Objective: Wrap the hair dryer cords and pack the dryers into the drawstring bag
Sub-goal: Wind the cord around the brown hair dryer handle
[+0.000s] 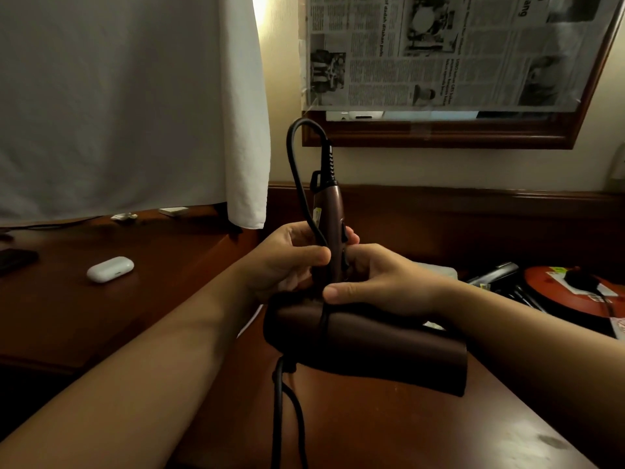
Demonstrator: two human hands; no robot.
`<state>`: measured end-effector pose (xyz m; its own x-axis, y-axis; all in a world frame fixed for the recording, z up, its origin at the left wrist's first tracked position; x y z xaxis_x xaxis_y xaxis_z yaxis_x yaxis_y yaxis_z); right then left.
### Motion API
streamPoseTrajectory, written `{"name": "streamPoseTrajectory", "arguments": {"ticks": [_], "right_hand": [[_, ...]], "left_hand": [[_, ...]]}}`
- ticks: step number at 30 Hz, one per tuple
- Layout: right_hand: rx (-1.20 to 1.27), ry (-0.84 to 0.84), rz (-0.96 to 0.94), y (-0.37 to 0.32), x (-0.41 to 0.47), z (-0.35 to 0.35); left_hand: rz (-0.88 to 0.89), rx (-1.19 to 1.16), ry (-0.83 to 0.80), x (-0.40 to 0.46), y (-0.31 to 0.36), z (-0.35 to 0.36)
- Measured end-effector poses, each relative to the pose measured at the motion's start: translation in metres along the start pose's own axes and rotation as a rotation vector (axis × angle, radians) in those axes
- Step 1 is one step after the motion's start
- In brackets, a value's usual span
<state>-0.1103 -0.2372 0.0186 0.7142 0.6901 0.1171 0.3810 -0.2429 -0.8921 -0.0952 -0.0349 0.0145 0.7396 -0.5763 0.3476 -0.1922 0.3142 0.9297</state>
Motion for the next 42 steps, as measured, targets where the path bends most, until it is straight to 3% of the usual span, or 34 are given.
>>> {"name": "streamPoseTrajectory", "arguments": {"ticks": [7,10,14,16,20,24,27,29,33,35,42], "right_hand": [[-0.108,0.238,0.013,-0.011,0.001,-0.045],[-0.195,0.326,0.029,-0.013,-0.002,-0.06],[-0.286,0.383,0.053,-0.011,-0.007,-0.065],[-0.322,0.427,0.049,-0.009,-0.01,-0.066],[-0.345,0.477,0.064,-0.007,-0.017,-0.069],[-0.333,0.492,0.053,-0.007,-0.021,-0.067],[-0.287,0.472,0.041,-0.005,-0.022,-0.063],[-0.278,0.463,0.029,-0.006,-0.024,-0.064],[-0.235,0.464,-0.011,-0.005,-0.03,-0.063],[-0.224,0.456,-0.032,-0.003,-0.032,-0.062],[-0.242,0.356,-0.056,-0.02,-0.038,-0.052]], "left_hand": [[-0.221,0.632,0.325,-0.01,0.0,0.0],[-0.293,0.62,0.269,-0.014,0.002,0.003],[-0.598,0.45,0.041,-0.021,0.008,0.001],[-0.66,0.433,-0.026,-0.024,0.003,-0.002],[-0.506,0.569,0.003,-0.025,-0.013,0.002],[-0.382,0.697,0.22,-0.015,-0.038,0.007],[-0.276,0.786,0.137,-0.01,-0.048,0.011],[-0.233,0.593,0.101,-0.013,-0.053,0.009],[-0.196,-0.087,0.199,-0.019,-0.065,-0.001],[-0.21,-0.19,0.213,-0.017,-0.058,-0.001],[-0.158,0.338,0.138,-0.004,-0.023,-0.028]]}}
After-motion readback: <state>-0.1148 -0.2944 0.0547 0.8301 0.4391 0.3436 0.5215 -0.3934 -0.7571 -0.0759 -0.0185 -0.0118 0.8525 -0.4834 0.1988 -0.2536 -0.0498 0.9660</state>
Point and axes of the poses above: each hand's wrist, its own x-axis towards the middle knuckle, its own z-axis out of the palm, y = z × x, the point moved 1 cm from there along x, towards the middle knuckle, and after that the axes turned 3 degrees about z, right-handed, at the moved point
